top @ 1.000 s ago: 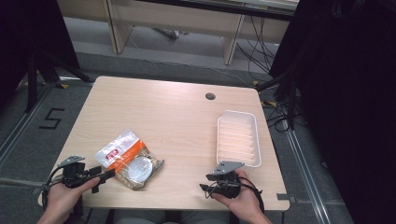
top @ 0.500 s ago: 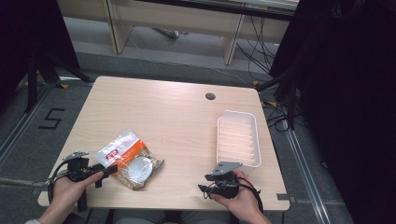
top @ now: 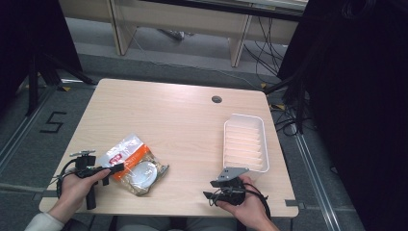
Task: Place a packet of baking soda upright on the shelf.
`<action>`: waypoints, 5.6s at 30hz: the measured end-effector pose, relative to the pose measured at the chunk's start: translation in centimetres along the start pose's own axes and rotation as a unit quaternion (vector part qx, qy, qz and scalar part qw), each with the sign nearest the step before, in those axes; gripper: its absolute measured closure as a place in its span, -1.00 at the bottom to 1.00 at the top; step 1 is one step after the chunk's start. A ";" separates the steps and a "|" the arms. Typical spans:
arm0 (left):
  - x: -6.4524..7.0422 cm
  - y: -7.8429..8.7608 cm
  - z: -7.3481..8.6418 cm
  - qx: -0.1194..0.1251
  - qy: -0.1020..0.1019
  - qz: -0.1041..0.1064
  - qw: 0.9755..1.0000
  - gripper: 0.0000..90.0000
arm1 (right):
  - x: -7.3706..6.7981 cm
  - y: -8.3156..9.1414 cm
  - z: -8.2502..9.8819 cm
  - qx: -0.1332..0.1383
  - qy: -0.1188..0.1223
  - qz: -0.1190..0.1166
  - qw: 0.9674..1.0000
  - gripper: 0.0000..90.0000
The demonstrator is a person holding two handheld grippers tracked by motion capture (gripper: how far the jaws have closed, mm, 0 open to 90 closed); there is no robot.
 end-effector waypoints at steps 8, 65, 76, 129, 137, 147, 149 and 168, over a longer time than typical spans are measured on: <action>0.2 -0.1 -0.3 0.011 -0.016 0.007 1.000 0.68 | -0.1 0.1 0.1 -0.009 -0.003 -0.002 1.000 0.16; 17.5 7.0 -0.9 0.096 -0.370 0.218 0.898 0.98 | 1.0 3.7 -13.5 -0.077 0.201 -0.012 0.976 -0.25; 19.9 7.2 0.1 0.077 -0.393 0.251 0.881 0.98 | -0.4 3.1 -14.5 -0.106 0.237 -0.037 0.965 -0.16; 8.7 5.2 2.6 0.062 -0.307 0.113 0.943 -0.44 | 1.0 6.9 -16.4 -0.218 0.204 -0.055 0.953 1.00; 8.8 5.0 2.8 0.059 -0.297 0.114 0.946 -0.44 | 1.8 7.7 -17.3 -0.215 0.202 -0.044 0.955 1.00; 8.6 5.0 2.5 0.062 -0.303 0.114 0.944 -0.44 | 2.9 8.6 -18.1 -0.207 0.196 -0.037 0.958 1.00; 8.6 5.0 2.5 0.063 -0.302 0.115 0.944 -0.44 | 3.1 8.7 -18.2 -0.205 0.201 -0.038 0.957 1.00; 8.5 5.0 2.3 0.064 -0.282 0.113 0.951 -0.46 | 5.6 10.4 -18.8 -0.204 0.170 -0.021 0.964 1.00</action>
Point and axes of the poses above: each handheld gripper's, and its own axes: y roughly backward along the jaws, z roughly out of its underside, x roughly to its right, the point moved 10 cm from there along -y, roughly forward along the jaws, and after that the axes turned 9 degrees about -z, right-handed, at the moved point
